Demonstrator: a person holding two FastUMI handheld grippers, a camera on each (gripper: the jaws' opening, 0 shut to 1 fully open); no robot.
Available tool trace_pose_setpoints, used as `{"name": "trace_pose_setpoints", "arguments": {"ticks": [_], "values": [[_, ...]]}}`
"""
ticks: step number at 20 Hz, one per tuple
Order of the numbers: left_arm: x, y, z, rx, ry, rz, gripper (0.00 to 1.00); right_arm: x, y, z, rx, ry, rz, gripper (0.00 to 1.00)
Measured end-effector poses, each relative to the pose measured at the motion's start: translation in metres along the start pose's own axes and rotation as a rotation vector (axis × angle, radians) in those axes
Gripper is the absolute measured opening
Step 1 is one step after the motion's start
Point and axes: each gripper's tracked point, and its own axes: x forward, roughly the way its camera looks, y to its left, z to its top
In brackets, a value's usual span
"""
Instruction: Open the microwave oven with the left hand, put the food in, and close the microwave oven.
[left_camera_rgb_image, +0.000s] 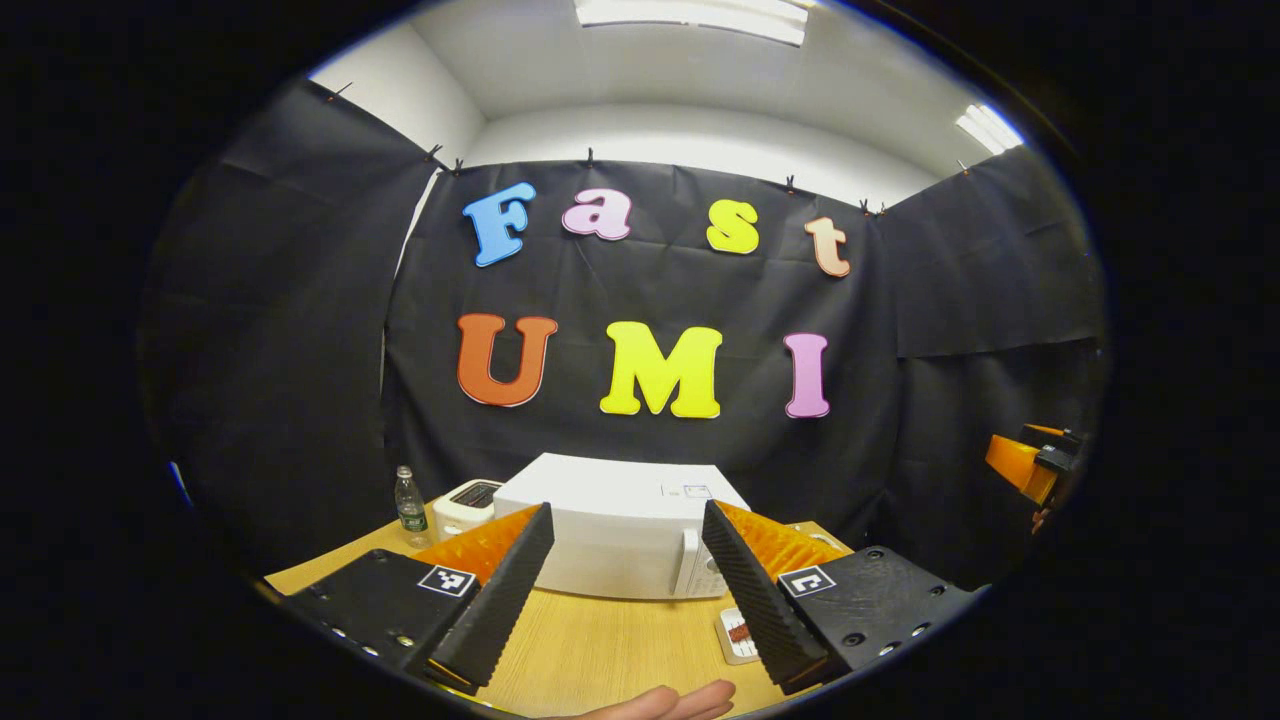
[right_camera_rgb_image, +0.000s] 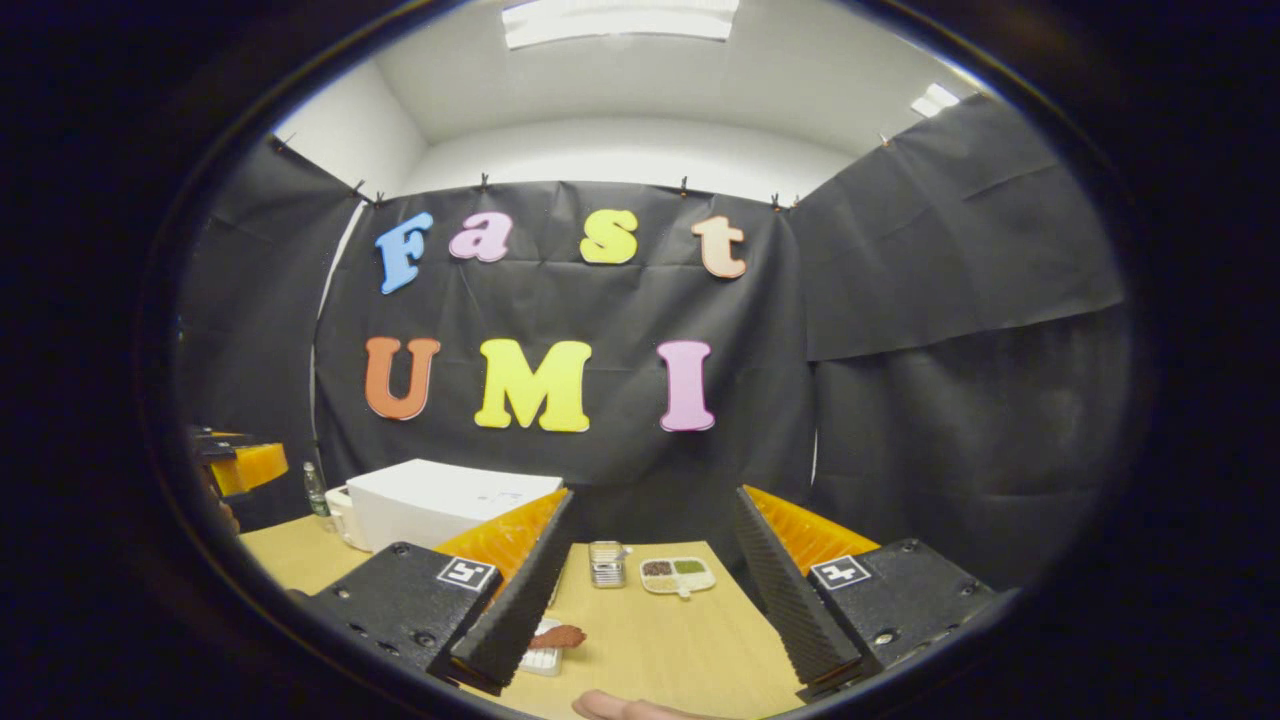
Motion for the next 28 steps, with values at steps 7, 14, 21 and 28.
{"name": "trace_pose_setpoints", "arguments": {"ticks": [7, 14, 21, 28], "values": [[0.067, -0.034, -0.038, -0.018, 0.018, -0.052, 0.92, 0.001, -0.007, 0.001, 0.009, -0.032, 0.011, 0.99], [0.149, -0.073, -0.118, -0.035, 0.086, -0.100, 0.93, 0.000, -0.021, -0.010, 0.026, -0.032, 0.020, 0.99], [0.218, -0.087, -0.205, 0.019, 0.184, -0.085, 0.93, 0.006, -0.051, -0.027, -0.003, -0.013, -0.004, 0.99], [0.256, -0.082, -0.251, -0.003, 0.240, -0.045, 0.93, 0.005, -0.073, -0.041, -0.019, -0.003, -0.035, 0.99]]}}
